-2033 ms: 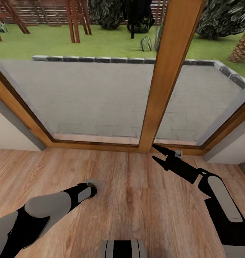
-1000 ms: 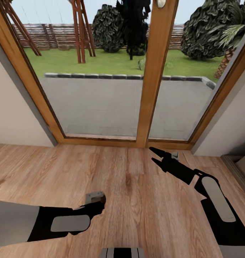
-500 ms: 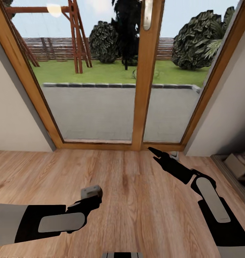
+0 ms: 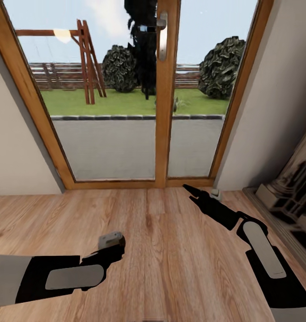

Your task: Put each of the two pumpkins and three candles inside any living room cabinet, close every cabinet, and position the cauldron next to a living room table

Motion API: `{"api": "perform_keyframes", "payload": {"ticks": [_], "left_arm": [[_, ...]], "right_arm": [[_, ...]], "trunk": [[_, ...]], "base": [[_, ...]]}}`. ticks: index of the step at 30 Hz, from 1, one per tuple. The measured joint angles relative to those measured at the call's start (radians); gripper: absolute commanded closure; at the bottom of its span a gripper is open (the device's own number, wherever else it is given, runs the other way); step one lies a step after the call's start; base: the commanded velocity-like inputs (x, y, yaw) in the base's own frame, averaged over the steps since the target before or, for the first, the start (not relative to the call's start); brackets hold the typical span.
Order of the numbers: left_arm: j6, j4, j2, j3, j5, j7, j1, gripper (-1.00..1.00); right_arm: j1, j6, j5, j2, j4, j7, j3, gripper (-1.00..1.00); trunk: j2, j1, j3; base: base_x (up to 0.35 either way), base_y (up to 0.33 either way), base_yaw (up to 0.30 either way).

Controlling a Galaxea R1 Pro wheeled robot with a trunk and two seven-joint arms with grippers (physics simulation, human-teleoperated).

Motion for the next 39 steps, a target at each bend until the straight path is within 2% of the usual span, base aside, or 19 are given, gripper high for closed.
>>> {"api": "perform_keyframes", "payload": {"ticks": [6,15,17,20,33,39], "left_arm": [[0.003,-0.001,0.012,-0.001,0.033,-0.001,0.000,1.00],[0.000,-0.001,0.019,-0.005,0.037,0.001,0.000,1.00],[-0.026,-0.001,0.020,-0.023,0.039,0.003,0.000,1.00],[-0.048,-0.001,0.021,-0.044,0.036,0.003,0.000,1.00],[-0.052,-0.023,0.027,-0.042,0.033,0.005,0.000,1.00],[-0.053,-0.041,0.036,-0.039,0.032,0.005,0.000,1.00]], "right_arm": [[0.000,0.000,0.000,0.000,0.000,-0.001,0.001,-1.00],[0.000,-0.001,0.013,0.000,0.001,-0.001,0.002,-1.00],[0.000,-0.002,0.035,0.000,0.000,-0.001,0.002,-1.00],[0.000,-0.003,0.043,0.000,0.002,-0.001,0.001,-1.00],[0.000,-0.007,0.050,0.000,0.005,-0.002,0.000,-1.00],[0.003,-0.040,0.050,0.000,0.005,-0.001,0.000,-1.00]], "trunk": [[0.001,-0.003,0.023],[0.003,-0.007,0.058],[0.004,-0.008,0.066],[0.005,-0.009,0.078],[0.008,-0.015,0.128],[0.009,-0.018,0.151]], "base": [[-0.074,0.000,-0.002],[-0.004,0.000,0.000],[0.000,0.000,0.000],[0.000,0.000,0.000],[0.000,0.000,0.000],[0.000,0.000,0.000]]}}
